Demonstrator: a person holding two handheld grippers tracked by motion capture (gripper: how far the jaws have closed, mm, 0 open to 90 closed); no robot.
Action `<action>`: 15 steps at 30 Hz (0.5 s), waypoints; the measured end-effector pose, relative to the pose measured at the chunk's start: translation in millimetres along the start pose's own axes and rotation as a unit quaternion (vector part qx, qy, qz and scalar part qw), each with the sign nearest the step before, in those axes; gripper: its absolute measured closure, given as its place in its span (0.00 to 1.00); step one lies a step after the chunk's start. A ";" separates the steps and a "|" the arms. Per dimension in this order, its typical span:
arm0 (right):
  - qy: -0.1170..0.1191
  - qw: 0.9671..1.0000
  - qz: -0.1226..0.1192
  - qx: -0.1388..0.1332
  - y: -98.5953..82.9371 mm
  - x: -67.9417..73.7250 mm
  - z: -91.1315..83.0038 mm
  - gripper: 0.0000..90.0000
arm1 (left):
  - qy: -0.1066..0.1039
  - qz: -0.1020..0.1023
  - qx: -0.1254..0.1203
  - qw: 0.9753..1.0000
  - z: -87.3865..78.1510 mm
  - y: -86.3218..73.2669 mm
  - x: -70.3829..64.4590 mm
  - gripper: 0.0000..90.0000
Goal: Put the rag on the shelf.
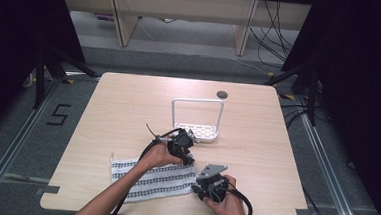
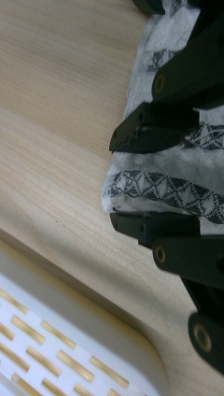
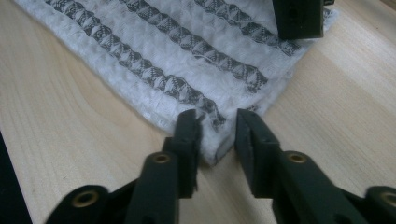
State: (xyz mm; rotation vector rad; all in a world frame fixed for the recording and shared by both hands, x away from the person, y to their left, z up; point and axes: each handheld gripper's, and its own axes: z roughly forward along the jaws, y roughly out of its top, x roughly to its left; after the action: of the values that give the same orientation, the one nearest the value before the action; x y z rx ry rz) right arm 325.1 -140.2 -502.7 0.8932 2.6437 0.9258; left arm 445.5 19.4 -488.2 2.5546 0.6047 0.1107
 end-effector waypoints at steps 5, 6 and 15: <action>0.014 1.000 0.011 0.005 0.5 -1.8 -1.5 0.92 | -0.004 0.009 -0.003 1.000 -1.3 -0.8 0.1 0.86; 0.015 1.000 0.009 0.003 0.8 -2.6 -1.7 0.93 | -0.003 0.007 -0.007 1.000 -1.1 -1.1 -0.1 0.89; 0.015 1.000 0.008 -0.021 5.2 -7.2 -9.7 0.96 | -0.002 -0.021 -0.039 0.999 -12.4 -2.7 -0.6 0.95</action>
State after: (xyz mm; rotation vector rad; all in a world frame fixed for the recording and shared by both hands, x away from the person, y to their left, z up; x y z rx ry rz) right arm 329.8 -146.1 -491.9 0.8983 2.6358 1.0029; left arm 441.6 26.9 -478.7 2.4652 0.6407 0.1120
